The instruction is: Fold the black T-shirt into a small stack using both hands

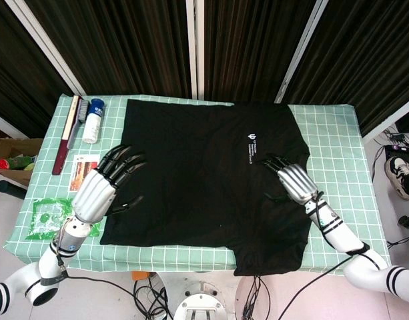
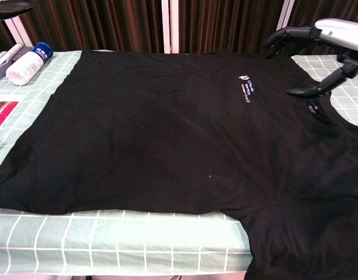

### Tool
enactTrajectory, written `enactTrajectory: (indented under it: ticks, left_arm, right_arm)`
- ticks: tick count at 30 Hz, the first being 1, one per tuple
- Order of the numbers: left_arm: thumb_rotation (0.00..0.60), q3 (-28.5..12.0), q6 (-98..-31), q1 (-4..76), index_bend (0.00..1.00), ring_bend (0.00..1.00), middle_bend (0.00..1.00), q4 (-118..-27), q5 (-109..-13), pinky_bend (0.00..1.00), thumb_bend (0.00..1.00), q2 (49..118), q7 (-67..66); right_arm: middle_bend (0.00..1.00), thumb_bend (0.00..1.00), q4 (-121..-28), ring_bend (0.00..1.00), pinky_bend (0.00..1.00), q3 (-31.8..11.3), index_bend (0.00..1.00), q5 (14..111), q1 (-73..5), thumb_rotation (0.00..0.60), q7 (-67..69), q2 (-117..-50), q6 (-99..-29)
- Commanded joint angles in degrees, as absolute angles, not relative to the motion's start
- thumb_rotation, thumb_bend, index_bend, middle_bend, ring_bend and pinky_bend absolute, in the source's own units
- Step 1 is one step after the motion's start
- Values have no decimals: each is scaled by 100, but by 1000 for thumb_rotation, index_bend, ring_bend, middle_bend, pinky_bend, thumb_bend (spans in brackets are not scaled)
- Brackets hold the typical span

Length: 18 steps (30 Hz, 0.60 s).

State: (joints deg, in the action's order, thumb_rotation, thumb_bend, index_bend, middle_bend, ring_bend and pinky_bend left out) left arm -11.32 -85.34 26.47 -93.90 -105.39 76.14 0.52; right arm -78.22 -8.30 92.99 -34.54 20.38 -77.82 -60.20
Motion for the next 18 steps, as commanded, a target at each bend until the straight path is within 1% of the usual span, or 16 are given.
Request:
enactTrajectory:
  ticks: [1,5,9,11,15,18]
  left_arm:
    - [600,-1198,-8432,2766,150,51,136,-9356,-10434,118,192,7646,129]
    - [600,-1195,-8331,2845,150,51,136,-9251,-10267,118,192,7670,198]
    - [600,-1016,-8316,2737,151,51,136,-9179,-10162,118,192,7597,120]
    - [600,-822,-8312,2569,157,51,136,-9180,-10085,118,192,7479,2]
    - [600,-264,-8195,2110,178,51,136,-9248,-9837,118,191,7131,-173]
    - [600,169,-8043,1806,242,51,136,-9243,-9693,118,193,6963,-269]
  right_arm:
    - [243,238,-7626,81,221,-860,189,9250,-3620,600,2149,-7928,-5878]
    - [243,238,-7457,81,221,-805,189,9233,-3672,600,2176,-8006,-5914]
    - [245,238,-7538,81,223,-657,191,9265,-3465,600,2132,-7820,-6231]
    - [250,239,-7678,81,224,-534,204,9292,-3229,600,2035,-7589,-6521]
    - [269,240,-8083,94,236,-290,257,9317,-2630,600,1930,-7013,-7244]
    - [271,240,-8344,96,238,-171,259,9273,-2257,600,1720,-6626,-7641]
